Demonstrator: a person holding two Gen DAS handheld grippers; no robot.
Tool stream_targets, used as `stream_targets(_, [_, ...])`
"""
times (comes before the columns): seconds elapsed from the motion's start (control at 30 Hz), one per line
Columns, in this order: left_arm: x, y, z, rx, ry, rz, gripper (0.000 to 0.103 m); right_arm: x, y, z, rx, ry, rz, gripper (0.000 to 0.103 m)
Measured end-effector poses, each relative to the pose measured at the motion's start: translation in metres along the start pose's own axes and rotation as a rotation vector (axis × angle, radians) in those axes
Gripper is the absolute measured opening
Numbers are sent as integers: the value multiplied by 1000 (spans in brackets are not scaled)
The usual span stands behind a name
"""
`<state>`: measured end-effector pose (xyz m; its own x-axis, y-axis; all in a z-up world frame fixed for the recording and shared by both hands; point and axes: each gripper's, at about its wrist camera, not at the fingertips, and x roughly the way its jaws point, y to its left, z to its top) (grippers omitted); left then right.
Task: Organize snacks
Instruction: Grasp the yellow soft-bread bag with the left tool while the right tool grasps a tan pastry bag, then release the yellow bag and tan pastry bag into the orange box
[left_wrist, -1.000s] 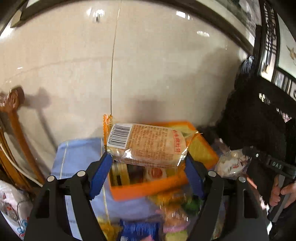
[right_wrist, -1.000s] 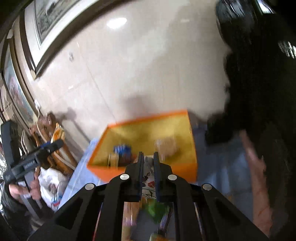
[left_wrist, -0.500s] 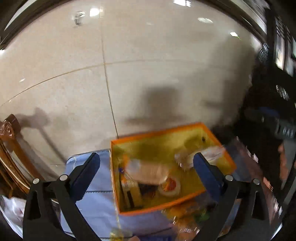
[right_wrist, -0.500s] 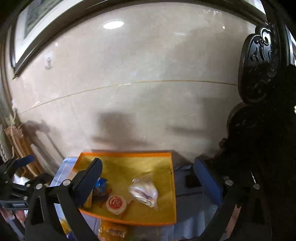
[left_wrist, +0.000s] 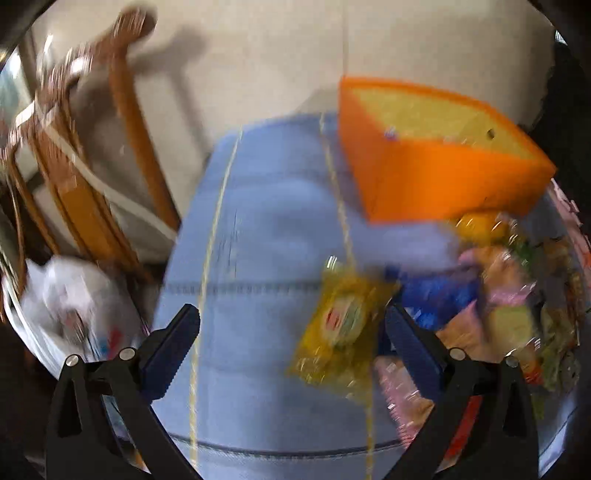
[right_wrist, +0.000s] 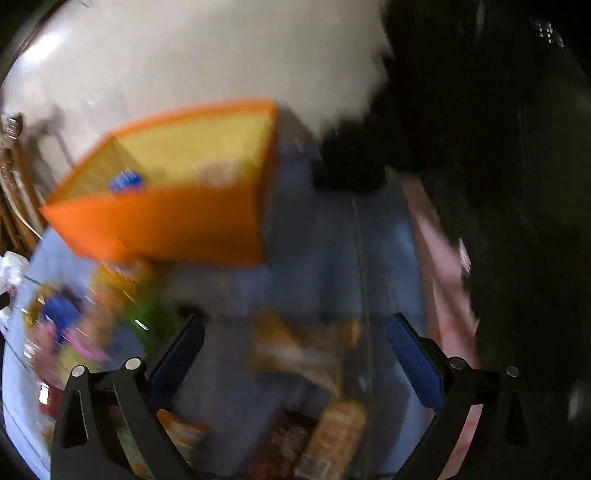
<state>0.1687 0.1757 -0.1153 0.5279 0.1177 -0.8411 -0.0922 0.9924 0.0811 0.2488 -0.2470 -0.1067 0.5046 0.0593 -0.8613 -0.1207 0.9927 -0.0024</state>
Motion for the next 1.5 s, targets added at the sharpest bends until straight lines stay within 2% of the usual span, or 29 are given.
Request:
stream_targets(0.1, [16,2,-7,-20,5,-45,99,21,-3,-17,-39,29,14,99])
stream_targets(0.2, [26,-8,-8,50,-15,-62,99,37,5,-20,-73,47,12,99])
stream_targets(0.33, [39,-29,-11,148,9,-82,99,53,2,-23,40,53,11,99])
stream_targets(0.4, [47,-35,-14,179,27,-58,99,62,1,-23,74,72,9,99])
stream_targets(0.47, [54,-31,-13,151,35,-74,99,66,5,-27,79,88,-1,99])
stream_targets(0.57, [62,-19,-12,40,74,-107,99,69,7,-33,89,76,-24,99])
stream_targets(0.63, [69,-16,-15,28,84,-74,99,71,6,-37,121,78,-10,99])
stream_targets(0.67, [69,-15,-17,29,84,-71,89,71,6,-38,134,75,-7,97])
stream_targets(0.7, [70,-14,-18,30,87,-91,73,69,5,-39,138,68,-17,78])
stream_targets(0.73, [72,-16,-20,43,117,-120,51,66,6,-40,130,60,-44,74])
stream_targets(0.77, [70,-16,-20,60,112,-99,47,63,5,-41,140,69,-22,69])
stream_targets(0.87, [66,-20,-21,84,126,-87,45,52,4,-43,170,77,19,52])
stream_targets(0.97, [59,-23,-20,94,113,-104,44,44,6,-47,165,71,11,50])
stream_targets(1.07, [47,-26,-20,98,109,-104,43,32,5,-52,210,58,49,50])
stream_targets(1.13, [25,-28,-15,79,56,-117,43,16,7,-51,222,21,89,50])
stream_targets(1.2, [3,-30,-7,40,3,-130,43,-1,14,-49,194,-19,89,50])
stream_targets(1.27, [-20,-37,7,10,-46,-178,43,-21,21,-39,170,-78,96,50])
stream_targets(1.4, [-52,-65,45,36,-122,-199,43,-58,33,-7,143,-180,165,50])
stream_targets(1.5, [-59,-82,78,38,-169,-151,43,-75,41,34,130,-236,200,50])
